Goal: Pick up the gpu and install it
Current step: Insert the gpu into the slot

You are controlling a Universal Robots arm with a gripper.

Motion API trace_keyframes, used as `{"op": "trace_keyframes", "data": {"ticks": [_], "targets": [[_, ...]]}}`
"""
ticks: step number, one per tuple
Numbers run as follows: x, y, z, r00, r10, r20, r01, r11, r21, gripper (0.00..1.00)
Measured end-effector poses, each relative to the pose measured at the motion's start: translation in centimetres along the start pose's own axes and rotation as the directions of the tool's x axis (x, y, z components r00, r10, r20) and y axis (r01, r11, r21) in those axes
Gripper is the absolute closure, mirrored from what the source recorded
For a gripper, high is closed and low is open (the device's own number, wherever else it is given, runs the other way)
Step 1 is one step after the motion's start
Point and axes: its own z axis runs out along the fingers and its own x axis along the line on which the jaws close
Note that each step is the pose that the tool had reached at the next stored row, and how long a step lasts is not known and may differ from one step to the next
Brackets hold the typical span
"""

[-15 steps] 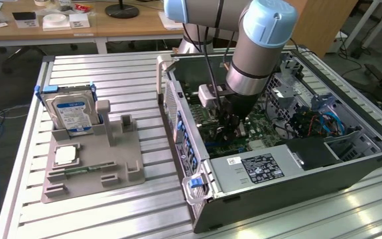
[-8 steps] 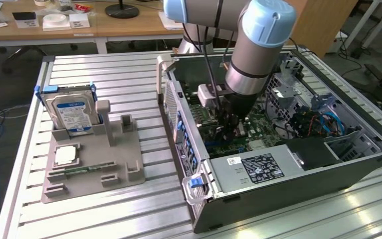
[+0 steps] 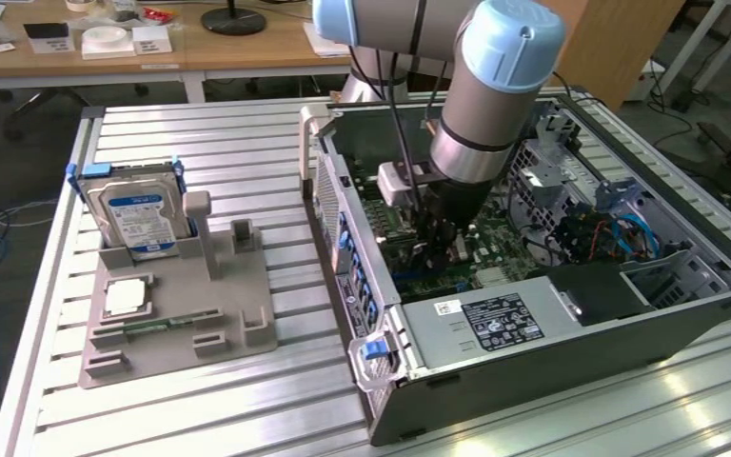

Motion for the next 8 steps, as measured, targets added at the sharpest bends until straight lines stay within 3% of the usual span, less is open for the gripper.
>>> {"op": "trace_keyframes", "data": {"ticks": [8], "targets": [[0.00,-0.01,0.22,1.0000,0.000,0.0009,0.000,1.0000,-0.0022,0.72]]}}
